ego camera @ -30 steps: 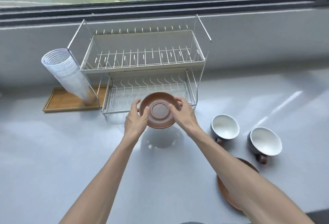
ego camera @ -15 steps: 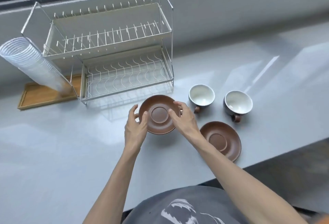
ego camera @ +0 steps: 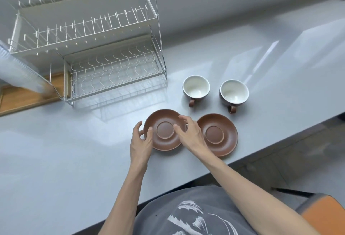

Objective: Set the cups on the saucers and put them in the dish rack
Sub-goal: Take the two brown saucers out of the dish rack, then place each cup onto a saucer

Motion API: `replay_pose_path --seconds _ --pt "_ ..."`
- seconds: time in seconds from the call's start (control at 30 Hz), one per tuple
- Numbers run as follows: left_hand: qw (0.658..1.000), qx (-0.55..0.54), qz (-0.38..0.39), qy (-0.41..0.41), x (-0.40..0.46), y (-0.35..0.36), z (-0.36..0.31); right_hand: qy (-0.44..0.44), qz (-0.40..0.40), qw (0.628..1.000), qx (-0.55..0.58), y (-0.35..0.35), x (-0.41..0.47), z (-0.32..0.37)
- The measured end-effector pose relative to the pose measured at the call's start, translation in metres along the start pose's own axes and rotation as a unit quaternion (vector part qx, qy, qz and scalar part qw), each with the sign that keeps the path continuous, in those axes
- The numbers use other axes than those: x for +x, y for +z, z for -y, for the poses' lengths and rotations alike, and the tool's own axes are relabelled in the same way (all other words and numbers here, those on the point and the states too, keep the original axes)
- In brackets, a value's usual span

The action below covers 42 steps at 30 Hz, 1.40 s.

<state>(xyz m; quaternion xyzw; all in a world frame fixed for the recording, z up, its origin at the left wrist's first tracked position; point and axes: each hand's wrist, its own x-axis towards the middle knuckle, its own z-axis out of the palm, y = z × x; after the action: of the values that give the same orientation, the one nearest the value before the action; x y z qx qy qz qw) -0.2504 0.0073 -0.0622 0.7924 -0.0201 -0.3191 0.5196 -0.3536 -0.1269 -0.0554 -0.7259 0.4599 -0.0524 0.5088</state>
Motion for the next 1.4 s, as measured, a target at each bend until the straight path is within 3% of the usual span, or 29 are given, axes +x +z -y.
replay_pose_path --seconds 0.6,0.77,0.93,1.03,1.17,1.3,1.4 --pt "0.998 0.067 -0.021 -0.004 0.001 0.008 -0.005 0.006 0.027 0.999 -0.041 -0.001 -0.001 -0.004" --pt "0.987 0.161 0.000 0.020 0.002 0.009 -0.008 0.002 0.039 0.997 -0.073 -0.004 0.000 -0.004" --pt "0.916 0.396 0.045 0.039 0.008 0.007 -0.024 0.003 0.076 0.992 -0.105 -0.019 0.009 -0.002" --pt "0.878 0.471 0.055 0.064 0.009 0.010 -0.041 0.016 0.095 0.991 -0.098 -0.038 0.013 0.002" --pt "0.817 0.557 0.095 0.113 0.007 0.028 -0.075 0.003 0.056 0.993 -0.104 -0.070 0.015 0.007" --pt "0.799 0.558 0.132 0.179 0.004 0.065 -0.107 0.000 -0.025 0.991 -0.130 -0.111 0.017 0.004" --pt "0.806 0.531 0.138 0.223 0.002 0.099 -0.122 0.008 -0.104 0.985 -0.136 -0.139 0.018 -0.003"
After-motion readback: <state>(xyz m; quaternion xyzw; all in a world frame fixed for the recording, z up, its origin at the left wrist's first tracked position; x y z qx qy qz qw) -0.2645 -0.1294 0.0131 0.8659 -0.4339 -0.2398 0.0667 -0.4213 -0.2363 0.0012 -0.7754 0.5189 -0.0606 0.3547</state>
